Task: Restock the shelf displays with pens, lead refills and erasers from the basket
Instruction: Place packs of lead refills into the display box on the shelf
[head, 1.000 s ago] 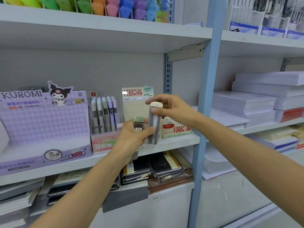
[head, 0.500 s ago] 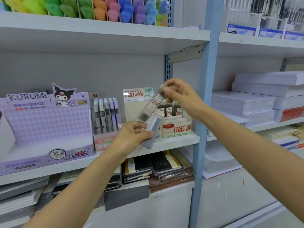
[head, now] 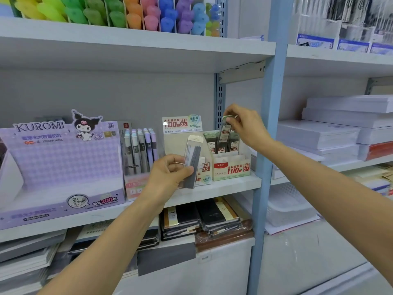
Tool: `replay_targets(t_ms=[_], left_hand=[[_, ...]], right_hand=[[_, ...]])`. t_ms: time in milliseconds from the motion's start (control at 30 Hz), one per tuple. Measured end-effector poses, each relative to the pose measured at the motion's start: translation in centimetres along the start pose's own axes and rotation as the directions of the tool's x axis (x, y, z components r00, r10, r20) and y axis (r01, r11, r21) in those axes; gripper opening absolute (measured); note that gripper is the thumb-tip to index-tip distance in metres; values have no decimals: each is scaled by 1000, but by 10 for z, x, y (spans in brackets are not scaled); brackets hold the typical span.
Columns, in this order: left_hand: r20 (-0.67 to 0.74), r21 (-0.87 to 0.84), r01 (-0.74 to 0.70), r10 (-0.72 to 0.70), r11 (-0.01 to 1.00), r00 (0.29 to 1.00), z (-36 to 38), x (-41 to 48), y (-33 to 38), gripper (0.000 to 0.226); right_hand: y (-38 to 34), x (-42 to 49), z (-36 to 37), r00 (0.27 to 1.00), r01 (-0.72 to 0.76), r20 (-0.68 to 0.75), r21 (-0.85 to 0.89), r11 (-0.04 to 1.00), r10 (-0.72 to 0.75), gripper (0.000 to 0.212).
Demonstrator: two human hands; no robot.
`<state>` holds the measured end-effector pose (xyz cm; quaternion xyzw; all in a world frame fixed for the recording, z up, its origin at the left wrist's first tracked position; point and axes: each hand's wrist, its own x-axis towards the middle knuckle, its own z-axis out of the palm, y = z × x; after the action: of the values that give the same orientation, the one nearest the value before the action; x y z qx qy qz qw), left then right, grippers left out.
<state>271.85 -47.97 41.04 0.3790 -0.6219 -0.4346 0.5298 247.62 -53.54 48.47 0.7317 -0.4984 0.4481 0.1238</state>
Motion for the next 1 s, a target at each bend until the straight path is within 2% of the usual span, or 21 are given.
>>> replay_targets(t_ms=[100, 233, 467, 533, 600, 667, 700, 767, 800, 867, 933, 1000], left_hand=[[7, -11, -3, 3, 1000, 1000, -1, 1, -3, 17], [21, 8, -1, 1, 1000, 1000, -1, 3, -6, 21], [17, 9, 7, -7, 1000, 1000, 1, 2, -6, 20], [18, 11, 12, -13, 1000, 1000, 1, 1, -6, 21], [19, 13, 16, -16, 1000, 1000, 1, 0, -5, 21], [16, 8, 19, -19, 1000, 1000, 1, -1, -3, 20], [16, 6, 18, -18, 1000, 1000, 1, -1, -2, 20], [17, 13, 18, -18, 1000, 1000, 2, -2, -1, 21], [19, 16, 15, -15, 1000, 1000, 3, -3, 0, 22], [34, 7, 9, -9, 1000, 999, 5, -5, 1, 26], [61, -9, 21, -21, 1000, 998, 5, -7, 4, 31], [109, -67, 45, -38, 997, 993, 3, -10, 7, 30]], right_hand=[[7, -1, 10, 998, 0, 55, -22, 1000, 1, 12], [14, -4, 16, 998, -22, 54, -27, 999, 23, 12], [15, -6, 32, 991, -56, 117, -112, 992, 69, 32], [15, -10, 34, 986, -52, 146, -152, 987, 75, 28], [10, -13, 32, 990, -62, 116, -145, 988, 80, 27], [-1, -16, 26, 995, -82, 48, -5, 997, 82, 29], [-10, -19, 22, 996, -88, 44, 130, 988, 83, 28], [-29, -24, 15, 988, -111, 149, 435, 893, 50, 28], [-38, -27, 13, 972, -135, 233, 533, 835, 8, 29], [-51, -33, 13, 918, -175, 386, 602, 779, -93, 30], [-56, -34, 16, 868, -229, 470, 663, 713, -158, 31], [-56, -32, 16, 823, -348, 528, 760, 549, -210, 36]])
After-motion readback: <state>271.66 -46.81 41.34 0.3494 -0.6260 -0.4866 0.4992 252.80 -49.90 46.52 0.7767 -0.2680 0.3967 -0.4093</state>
